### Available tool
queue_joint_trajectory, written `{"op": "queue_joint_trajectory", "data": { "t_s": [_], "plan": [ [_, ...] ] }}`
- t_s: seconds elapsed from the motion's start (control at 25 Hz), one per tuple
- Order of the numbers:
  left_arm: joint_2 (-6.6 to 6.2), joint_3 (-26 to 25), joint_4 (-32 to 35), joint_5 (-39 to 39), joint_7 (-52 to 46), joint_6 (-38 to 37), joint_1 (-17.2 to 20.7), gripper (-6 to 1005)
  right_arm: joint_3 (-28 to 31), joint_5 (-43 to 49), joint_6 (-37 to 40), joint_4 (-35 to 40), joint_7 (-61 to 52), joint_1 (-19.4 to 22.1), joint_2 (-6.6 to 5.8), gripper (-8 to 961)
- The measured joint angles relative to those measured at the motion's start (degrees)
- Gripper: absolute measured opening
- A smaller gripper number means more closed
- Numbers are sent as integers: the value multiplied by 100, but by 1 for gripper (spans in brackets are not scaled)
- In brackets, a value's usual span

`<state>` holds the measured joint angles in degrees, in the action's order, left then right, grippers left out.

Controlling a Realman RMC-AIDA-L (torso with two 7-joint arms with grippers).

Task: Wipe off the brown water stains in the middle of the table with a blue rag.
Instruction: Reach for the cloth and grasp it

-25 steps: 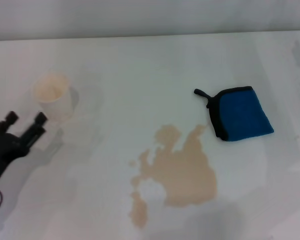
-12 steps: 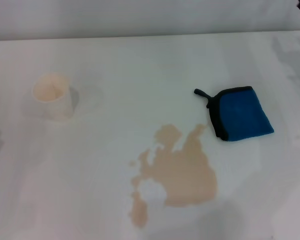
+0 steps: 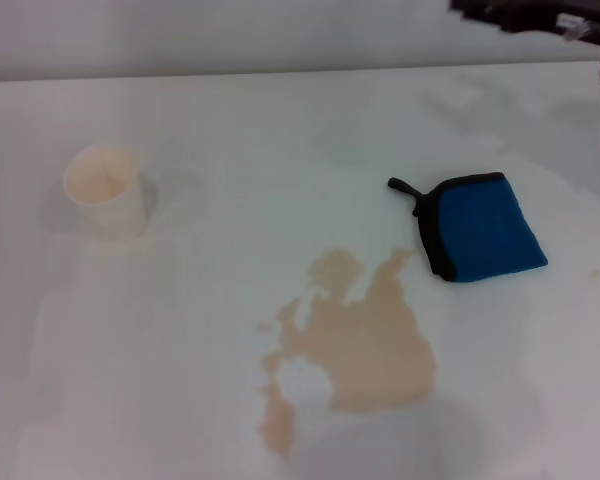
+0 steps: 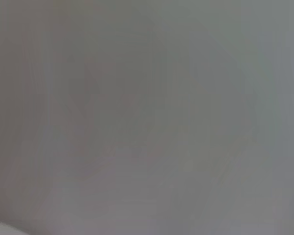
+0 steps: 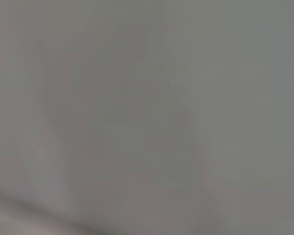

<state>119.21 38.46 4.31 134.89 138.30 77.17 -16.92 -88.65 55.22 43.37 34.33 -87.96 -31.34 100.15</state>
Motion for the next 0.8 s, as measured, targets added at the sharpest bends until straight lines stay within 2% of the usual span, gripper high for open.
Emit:
{"op": "queue_joint_trajectory", "data": {
  "t_s": [0.16, 0.24, 0.4, 0.52, 0.64, 0.8],
  "plan": [
    [-16, -3, -7, 161, -3, -185, -216, 891, 606, 2536, 1218, 26, -1828, -440, -217, 777],
    [-20, -4, 17, 168, -3, -345, -309, 891, 980, 3584, 1913, 62, -2432, -688, -253, 777],
    [-21, -6, 35, 270, -1, -743, -474, 891, 1415, 5003, 2968, 425, -3224, -1044, -235, 777],
    [-21, -5, 35, 378, -3, -979, -561, 891, 1467, 5903, 3466, 834, -3827, -1284, -159, 777],
    [-24, -6, 50, 398, -5, -1020, -599, 891, 1476, 6847, 3879, 1225, -4368, -1493, -20, 777],
    [-29, -5, 53, 470, -6, -1024, -630, 891, 1493, 8113, 4253, 1498, -4862, -1818, 311, 777]
  ]
}}
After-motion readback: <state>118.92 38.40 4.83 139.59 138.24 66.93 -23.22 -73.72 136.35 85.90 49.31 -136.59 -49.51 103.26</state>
